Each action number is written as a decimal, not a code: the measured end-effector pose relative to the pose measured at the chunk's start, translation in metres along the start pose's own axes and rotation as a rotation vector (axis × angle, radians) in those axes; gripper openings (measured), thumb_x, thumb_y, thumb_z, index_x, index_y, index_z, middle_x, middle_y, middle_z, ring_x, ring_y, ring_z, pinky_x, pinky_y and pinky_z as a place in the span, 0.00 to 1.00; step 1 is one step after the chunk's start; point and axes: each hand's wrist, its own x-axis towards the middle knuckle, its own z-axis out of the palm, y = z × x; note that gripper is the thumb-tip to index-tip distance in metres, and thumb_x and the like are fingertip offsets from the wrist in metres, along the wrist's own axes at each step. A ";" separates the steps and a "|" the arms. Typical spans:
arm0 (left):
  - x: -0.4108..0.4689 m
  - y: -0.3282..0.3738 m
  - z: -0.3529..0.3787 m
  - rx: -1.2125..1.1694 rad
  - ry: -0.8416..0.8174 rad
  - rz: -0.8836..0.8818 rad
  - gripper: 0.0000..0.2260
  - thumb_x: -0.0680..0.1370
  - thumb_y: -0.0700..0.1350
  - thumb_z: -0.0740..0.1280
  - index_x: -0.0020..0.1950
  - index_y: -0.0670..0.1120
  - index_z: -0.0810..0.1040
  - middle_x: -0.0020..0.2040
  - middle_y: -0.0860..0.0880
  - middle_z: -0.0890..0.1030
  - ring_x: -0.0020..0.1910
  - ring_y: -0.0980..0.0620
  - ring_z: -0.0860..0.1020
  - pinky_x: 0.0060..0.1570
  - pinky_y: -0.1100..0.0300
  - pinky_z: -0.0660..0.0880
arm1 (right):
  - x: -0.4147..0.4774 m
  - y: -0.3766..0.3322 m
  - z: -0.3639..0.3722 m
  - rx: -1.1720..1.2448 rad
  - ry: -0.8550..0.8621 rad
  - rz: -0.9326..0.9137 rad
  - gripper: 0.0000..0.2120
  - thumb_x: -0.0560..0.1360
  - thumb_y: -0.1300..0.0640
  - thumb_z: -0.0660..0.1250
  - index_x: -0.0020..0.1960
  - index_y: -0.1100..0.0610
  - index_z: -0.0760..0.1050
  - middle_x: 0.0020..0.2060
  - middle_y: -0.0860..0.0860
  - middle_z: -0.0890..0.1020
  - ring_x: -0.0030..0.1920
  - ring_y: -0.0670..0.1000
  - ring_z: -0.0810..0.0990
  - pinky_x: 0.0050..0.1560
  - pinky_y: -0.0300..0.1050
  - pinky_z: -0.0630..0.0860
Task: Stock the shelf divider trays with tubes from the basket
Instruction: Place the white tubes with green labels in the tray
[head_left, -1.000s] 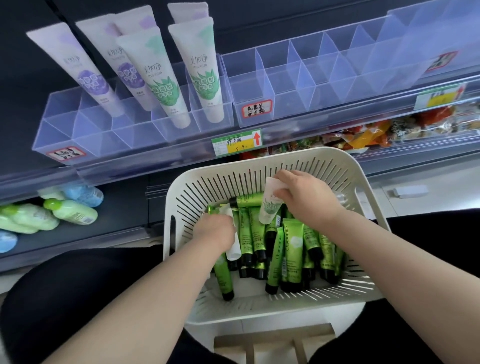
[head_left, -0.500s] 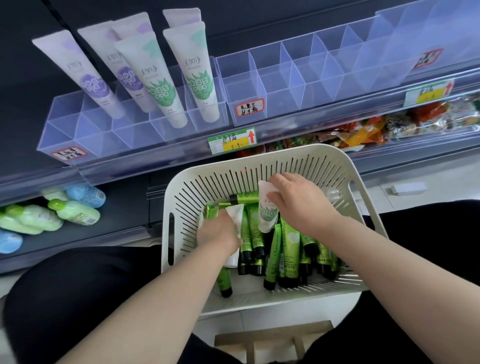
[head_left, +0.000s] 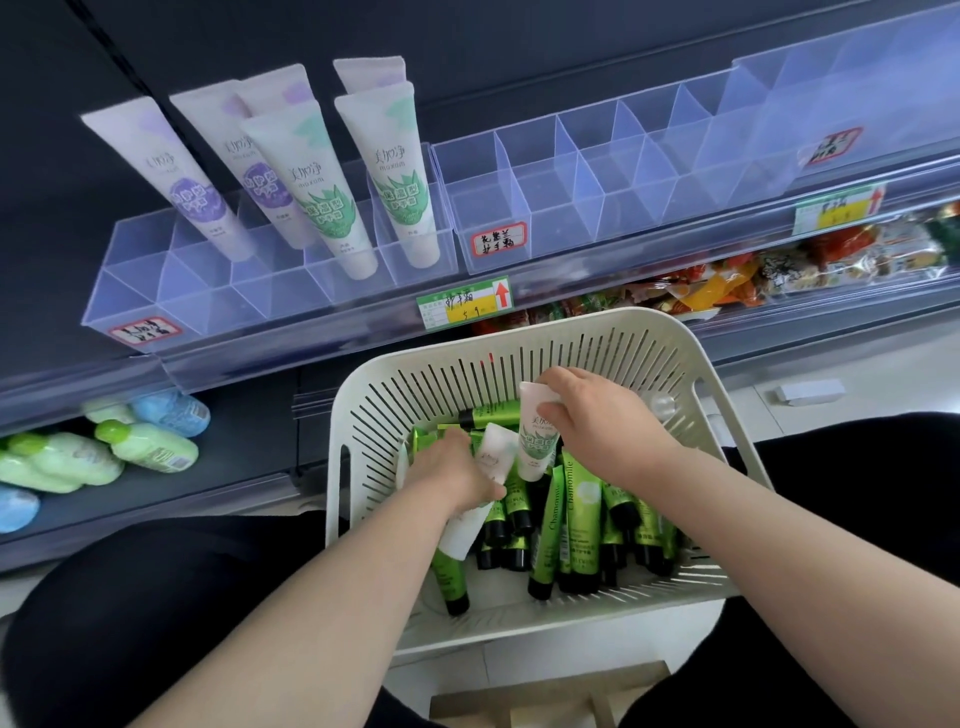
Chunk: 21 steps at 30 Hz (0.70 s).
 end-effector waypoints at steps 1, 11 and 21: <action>-0.001 0.002 -0.002 0.038 0.006 0.027 0.22 0.67 0.55 0.76 0.56 0.51 0.74 0.53 0.51 0.80 0.47 0.52 0.78 0.47 0.56 0.78 | -0.001 0.000 0.000 -0.012 0.009 -0.006 0.08 0.79 0.54 0.58 0.57 0.55 0.70 0.47 0.50 0.78 0.44 0.54 0.77 0.39 0.49 0.74; -0.007 0.015 0.005 -0.021 0.026 0.006 0.25 0.75 0.48 0.69 0.68 0.44 0.65 0.57 0.45 0.78 0.54 0.45 0.78 0.52 0.51 0.77 | -0.007 0.000 -0.002 -0.074 0.038 -0.002 0.11 0.79 0.55 0.58 0.62 0.51 0.69 0.52 0.48 0.79 0.48 0.53 0.78 0.43 0.47 0.71; -0.020 0.018 -0.023 -0.308 0.276 0.127 0.12 0.73 0.51 0.72 0.54 0.51 0.77 0.49 0.52 0.81 0.45 0.50 0.77 0.45 0.56 0.74 | 0.003 -0.013 -0.008 -0.109 0.059 0.010 0.11 0.79 0.55 0.59 0.60 0.51 0.69 0.53 0.47 0.79 0.49 0.54 0.78 0.41 0.45 0.65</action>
